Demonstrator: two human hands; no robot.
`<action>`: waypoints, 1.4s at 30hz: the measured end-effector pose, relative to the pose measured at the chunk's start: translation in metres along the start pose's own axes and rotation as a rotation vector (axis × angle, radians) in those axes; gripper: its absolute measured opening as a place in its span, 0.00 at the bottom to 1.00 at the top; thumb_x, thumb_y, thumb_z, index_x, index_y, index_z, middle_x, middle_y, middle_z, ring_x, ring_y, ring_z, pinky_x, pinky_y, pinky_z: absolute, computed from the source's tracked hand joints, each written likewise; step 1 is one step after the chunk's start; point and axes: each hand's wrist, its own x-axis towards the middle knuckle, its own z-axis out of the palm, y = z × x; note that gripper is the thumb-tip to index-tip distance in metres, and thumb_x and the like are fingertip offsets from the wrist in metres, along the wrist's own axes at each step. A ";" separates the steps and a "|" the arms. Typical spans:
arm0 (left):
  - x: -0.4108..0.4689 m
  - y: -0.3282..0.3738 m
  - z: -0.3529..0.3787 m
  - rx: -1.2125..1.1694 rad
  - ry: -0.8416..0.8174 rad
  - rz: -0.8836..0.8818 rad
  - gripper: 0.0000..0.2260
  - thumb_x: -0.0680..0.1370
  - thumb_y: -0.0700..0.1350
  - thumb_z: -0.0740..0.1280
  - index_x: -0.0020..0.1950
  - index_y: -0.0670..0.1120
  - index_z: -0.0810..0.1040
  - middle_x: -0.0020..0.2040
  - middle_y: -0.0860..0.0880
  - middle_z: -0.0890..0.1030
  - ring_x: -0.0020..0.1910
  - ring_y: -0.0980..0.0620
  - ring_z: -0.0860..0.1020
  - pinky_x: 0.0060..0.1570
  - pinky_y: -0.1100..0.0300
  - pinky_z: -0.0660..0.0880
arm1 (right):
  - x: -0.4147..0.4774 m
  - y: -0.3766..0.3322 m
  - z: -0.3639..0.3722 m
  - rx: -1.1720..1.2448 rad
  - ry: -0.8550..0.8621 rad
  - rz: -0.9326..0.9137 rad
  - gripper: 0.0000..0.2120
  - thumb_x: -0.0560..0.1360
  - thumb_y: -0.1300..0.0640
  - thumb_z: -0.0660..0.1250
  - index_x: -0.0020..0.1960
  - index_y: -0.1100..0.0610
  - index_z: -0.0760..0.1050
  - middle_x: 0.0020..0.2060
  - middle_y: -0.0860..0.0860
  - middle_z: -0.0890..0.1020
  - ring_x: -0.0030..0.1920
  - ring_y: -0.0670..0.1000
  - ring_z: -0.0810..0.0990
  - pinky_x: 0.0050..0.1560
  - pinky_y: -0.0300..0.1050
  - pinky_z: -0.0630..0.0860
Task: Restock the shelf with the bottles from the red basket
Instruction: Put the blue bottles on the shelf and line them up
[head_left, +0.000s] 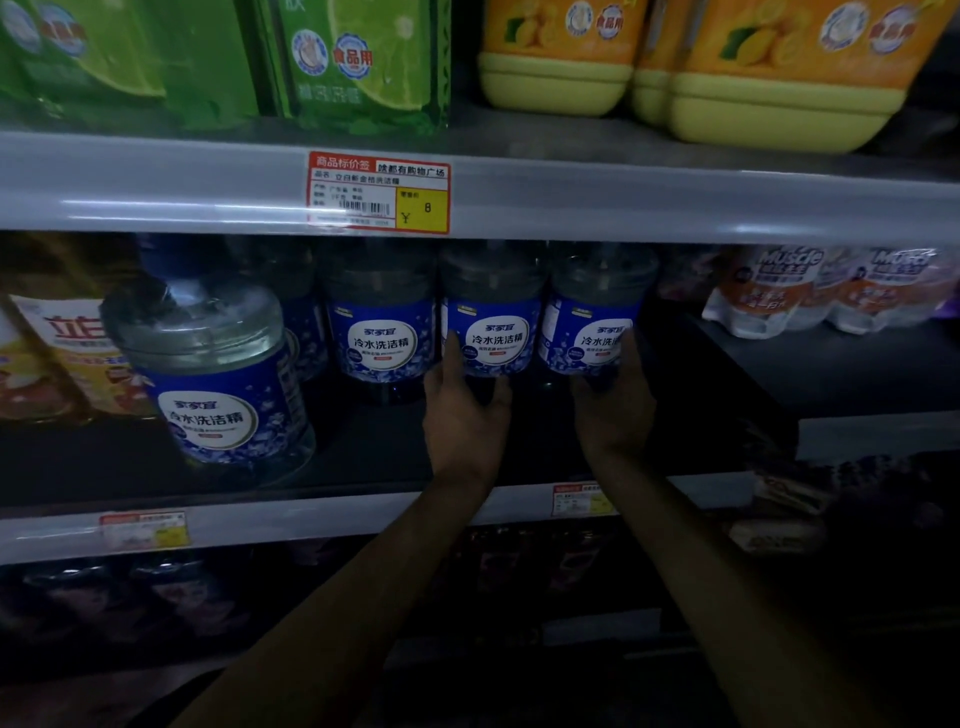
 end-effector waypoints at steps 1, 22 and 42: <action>0.000 0.000 0.000 0.005 -0.014 0.004 0.36 0.81 0.48 0.71 0.84 0.51 0.57 0.78 0.45 0.65 0.76 0.48 0.67 0.66 0.63 0.63 | -0.001 0.000 -0.001 -0.003 -0.026 0.010 0.37 0.78 0.56 0.71 0.82 0.48 0.57 0.69 0.53 0.79 0.67 0.56 0.78 0.62 0.42 0.70; -0.007 -0.009 -0.025 0.756 -0.282 0.376 0.42 0.81 0.52 0.68 0.85 0.56 0.41 0.84 0.48 0.34 0.84 0.43 0.43 0.79 0.40 0.58 | -0.034 -0.025 -0.010 -0.506 -0.471 -0.461 0.46 0.75 0.68 0.67 0.83 0.45 0.48 0.82 0.54 0.53 0.81 0.58 0.53 0.75 0.57 0.67; -0.006 0.018 0.033 0.157 -0.389 0.309 0.33 0.79 0.43 0.70 0.83 0.51 0.62 0.79 0.48 0.64 0.76 0.48 0.67 0.70 0.56 0.71 | 0.005 0.010 -0.043 -0.004 -0.296 -0.206 0.41 0.74 0.67 0.69 0.80 0.43 0.59 0.73 0.46 0.72 0.73 0.46 0.71 0.71 0.43 0.72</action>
